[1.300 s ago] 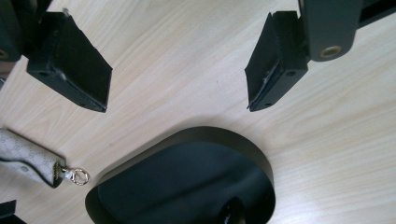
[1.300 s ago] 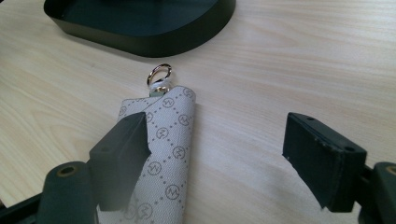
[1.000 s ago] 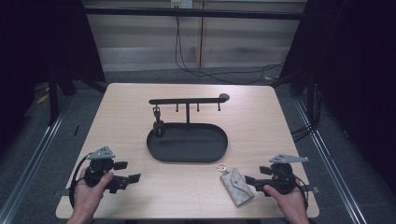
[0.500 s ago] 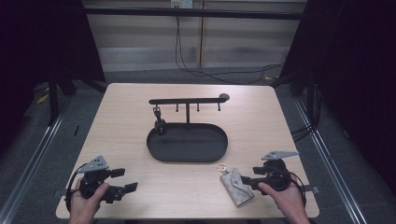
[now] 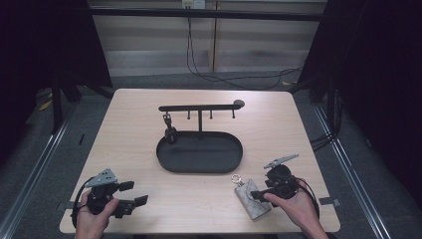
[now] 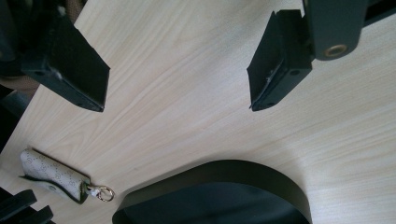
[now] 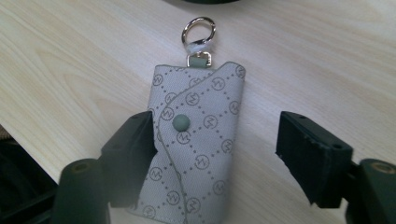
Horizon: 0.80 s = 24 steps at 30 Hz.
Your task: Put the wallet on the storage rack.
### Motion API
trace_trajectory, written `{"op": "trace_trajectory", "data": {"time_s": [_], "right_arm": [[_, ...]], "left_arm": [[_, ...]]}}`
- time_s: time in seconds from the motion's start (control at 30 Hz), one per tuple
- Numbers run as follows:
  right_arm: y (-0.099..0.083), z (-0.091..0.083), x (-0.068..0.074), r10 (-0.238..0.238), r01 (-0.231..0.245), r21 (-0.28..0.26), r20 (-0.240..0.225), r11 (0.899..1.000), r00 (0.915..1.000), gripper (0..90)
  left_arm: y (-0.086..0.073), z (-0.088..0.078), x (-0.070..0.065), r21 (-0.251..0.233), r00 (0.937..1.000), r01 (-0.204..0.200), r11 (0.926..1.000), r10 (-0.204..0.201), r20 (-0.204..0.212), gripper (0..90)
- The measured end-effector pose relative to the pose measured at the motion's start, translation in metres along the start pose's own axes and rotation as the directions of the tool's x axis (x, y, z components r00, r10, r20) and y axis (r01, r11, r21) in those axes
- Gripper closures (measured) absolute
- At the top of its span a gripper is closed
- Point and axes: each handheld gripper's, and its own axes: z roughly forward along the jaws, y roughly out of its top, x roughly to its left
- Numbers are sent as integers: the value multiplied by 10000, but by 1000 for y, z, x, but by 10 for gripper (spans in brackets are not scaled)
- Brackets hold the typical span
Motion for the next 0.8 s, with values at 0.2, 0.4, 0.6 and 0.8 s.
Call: {"op": "trace_trajectory", "data": {"time_s": [0.2, 0.4, 0.6, 0.8], "right_arm": [[10, 12, 4, 74, -74, 812, 6, 9967, 10000, 228], [18, 18, 4, 30, -23, 1395, -44, 9902, 10000, 252], [22, 25, 8, -68, 61, 1841, 33, 9829, 10000, 274], [27, 34, 13, -236, 183, 2173, 220, 9759, 9995, 272]], "left_arm": [[0, 3, -1, 193, 9999, -73, 9998, 70, 121, 205], [-1, 2, 2, 245, 10000, -38, 9997, 36, 89, 205], [-1, 1, 2, 181, 9998, -68, 9998, 64, 194, 204], [-1, 1, 3, 177, 9996, -54, 9998, 48, 293, 204]]}}
